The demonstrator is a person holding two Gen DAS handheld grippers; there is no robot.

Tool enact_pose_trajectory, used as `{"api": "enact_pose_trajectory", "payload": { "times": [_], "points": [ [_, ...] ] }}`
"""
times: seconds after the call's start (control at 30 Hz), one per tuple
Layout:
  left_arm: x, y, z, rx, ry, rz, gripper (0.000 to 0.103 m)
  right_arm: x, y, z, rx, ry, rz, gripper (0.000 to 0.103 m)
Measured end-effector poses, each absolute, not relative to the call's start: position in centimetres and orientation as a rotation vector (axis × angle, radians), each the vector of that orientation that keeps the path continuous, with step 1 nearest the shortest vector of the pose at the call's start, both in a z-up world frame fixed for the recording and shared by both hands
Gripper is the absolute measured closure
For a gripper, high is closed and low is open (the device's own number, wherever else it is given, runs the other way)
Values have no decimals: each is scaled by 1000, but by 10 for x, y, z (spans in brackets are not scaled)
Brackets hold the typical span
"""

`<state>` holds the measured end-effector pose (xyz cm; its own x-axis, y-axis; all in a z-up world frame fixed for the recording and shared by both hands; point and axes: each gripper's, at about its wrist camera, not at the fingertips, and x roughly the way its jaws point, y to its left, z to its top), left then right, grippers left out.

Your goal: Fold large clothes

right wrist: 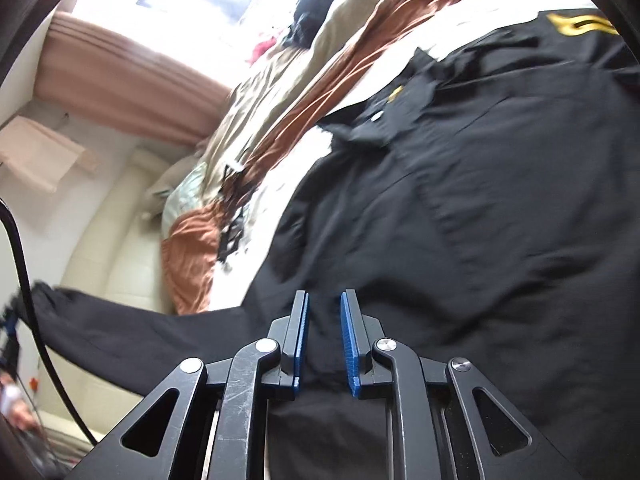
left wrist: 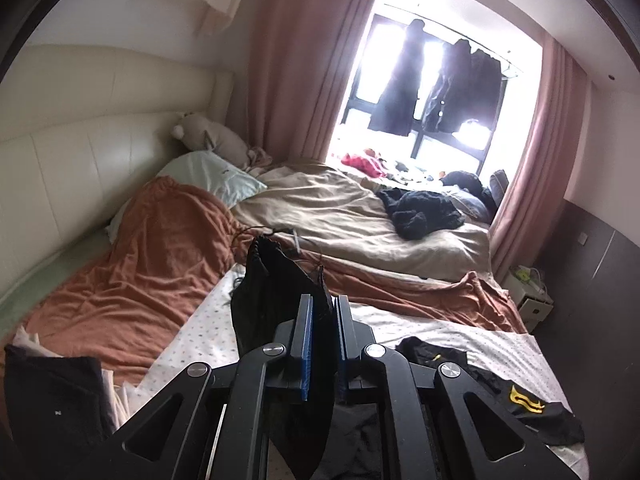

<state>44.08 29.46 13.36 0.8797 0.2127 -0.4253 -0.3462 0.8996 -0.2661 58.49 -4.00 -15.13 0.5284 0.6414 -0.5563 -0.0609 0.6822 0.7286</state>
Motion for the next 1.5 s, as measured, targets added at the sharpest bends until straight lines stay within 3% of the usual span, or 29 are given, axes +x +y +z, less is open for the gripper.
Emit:
{"api": "enact_pose_trajectory", "payload": {
  "times": [0.17,0.37,0.63,1.23,1.3,1.37,1.43,1.5],
  "points": [
    [476,248,161,-275,400,223,93,575,-80,-155,737,924,372,71],
    [513,183,183,-206,388,113,93,576,-118,-144,790,877,337,63],
    [562,90,192,-92,402,-31,94,580,-170,-150,832,849,237,62],
    [671,-27,58,-120,652,-249,93,577,-253,-170,1010,811,82,62],
    [678,-42,43,-126,726,-317,85,577,-257,-171,1010,813,73,62],
    [676,-48,30,-135,772,-362,62,577,-259,-171,1009,812,64,62],
    [666,-43,24,-139,750,-361,31,576,-261,-171,1012,812,56,62],
    [650,-31,21,-147,714,-335,24,576,-262,-173,1021,818,47,62]
  ]
}}
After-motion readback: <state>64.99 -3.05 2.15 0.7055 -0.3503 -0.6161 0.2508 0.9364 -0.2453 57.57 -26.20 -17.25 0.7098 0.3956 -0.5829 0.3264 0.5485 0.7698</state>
